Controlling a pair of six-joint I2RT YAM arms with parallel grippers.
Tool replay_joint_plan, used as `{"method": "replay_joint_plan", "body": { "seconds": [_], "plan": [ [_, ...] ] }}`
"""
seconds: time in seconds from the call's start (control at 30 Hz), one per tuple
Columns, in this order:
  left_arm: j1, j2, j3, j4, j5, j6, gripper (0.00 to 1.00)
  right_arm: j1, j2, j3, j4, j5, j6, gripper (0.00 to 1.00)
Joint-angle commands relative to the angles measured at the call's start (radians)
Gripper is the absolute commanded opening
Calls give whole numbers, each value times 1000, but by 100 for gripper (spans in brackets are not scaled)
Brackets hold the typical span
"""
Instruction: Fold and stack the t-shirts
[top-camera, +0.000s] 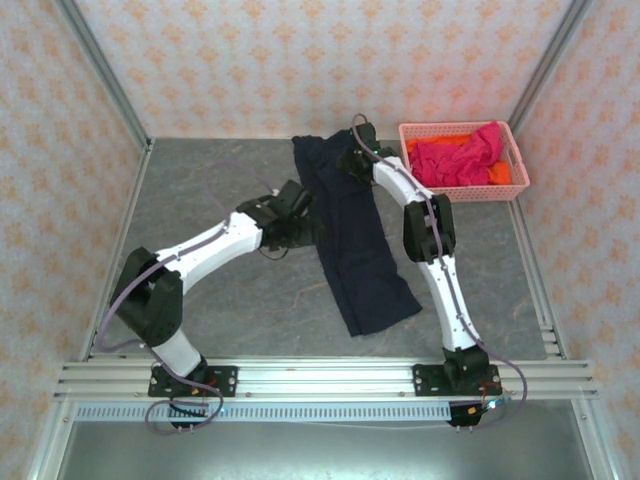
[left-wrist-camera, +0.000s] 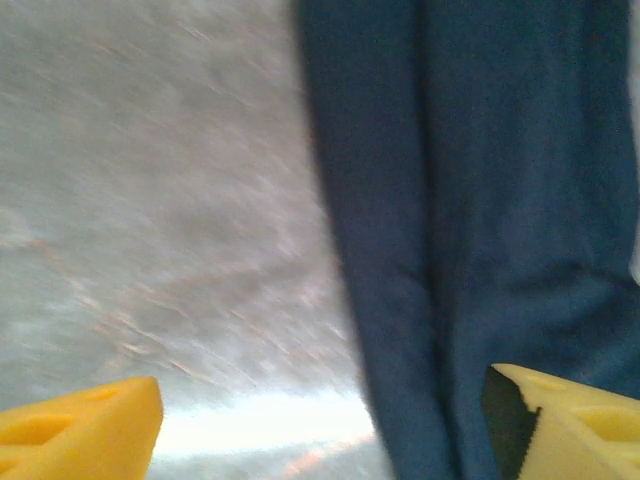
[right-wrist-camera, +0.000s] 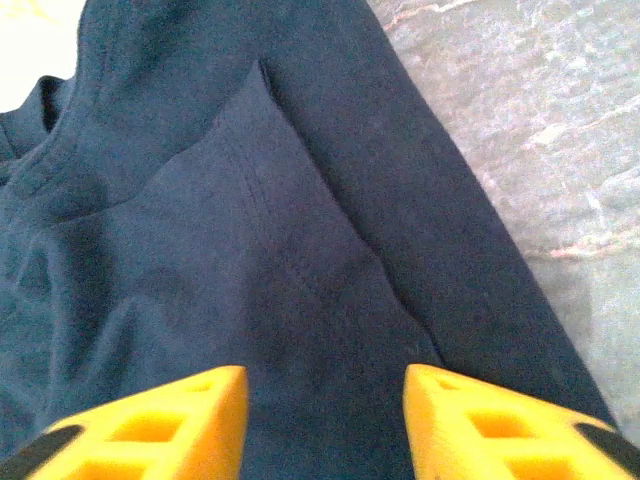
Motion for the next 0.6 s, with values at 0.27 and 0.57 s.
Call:
{"method": "replay_joint_plan", "body": {
  "seconds": [0.27,0.57],
  "plan": [
    [-286,250,180,100,189,-89,76,-73,-595,-658,246,16,22,80],
    [-310,404,239,-35,270,-7,68,-195,-941,-1075,344,46,-10,79]
  ]
}}
